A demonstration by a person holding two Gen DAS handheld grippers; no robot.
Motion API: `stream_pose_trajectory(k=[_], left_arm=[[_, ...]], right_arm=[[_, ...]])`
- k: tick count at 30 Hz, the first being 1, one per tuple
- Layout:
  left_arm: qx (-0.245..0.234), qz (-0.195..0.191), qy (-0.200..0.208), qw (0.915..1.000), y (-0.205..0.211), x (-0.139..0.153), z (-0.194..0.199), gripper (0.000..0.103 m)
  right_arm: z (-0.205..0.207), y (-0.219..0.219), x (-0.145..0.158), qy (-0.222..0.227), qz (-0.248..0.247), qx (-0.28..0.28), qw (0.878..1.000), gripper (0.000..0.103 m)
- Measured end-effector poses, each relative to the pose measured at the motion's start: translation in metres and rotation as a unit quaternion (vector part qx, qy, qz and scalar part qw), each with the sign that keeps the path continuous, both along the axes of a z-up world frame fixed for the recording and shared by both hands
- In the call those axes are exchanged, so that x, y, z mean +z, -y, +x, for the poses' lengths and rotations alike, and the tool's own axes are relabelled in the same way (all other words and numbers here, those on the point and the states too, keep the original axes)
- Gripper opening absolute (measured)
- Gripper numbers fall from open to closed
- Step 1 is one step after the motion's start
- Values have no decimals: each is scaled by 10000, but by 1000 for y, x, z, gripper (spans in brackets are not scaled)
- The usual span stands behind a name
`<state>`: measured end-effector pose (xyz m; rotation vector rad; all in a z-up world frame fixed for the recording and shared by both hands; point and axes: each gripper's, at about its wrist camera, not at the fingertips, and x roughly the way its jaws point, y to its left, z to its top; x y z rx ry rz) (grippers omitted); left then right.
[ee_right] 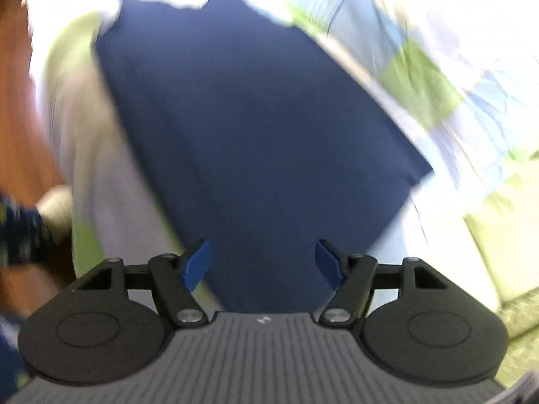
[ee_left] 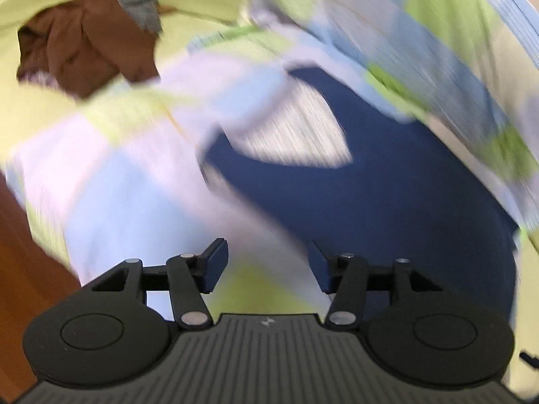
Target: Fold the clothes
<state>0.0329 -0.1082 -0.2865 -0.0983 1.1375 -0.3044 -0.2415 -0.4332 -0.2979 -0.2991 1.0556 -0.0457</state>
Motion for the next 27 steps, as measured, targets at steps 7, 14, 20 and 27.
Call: stream_pose_trajectory(k=[7, 14, 20, 27], left_arm=[[-760, -216, -40, 9969, -10, -17, 35, 57], [-1516, -431, -81, 9875, -20, -33, 69, 0], [-1860, -25, -557, 9810, -33, -76, 73, 9], [-1876, 334, 29, 9817, -36, -16, 89, 16]], right_arm=[[152, -129, -12, 965, 1146, 397, 9879, 71], [237, -213, -51, 546, 835, 56, 9950, 0], [234, -228, -58, 336, 990, -53, 9945, 2], [227, -204, -27, 309, 1520, -184, 9877, 38]])
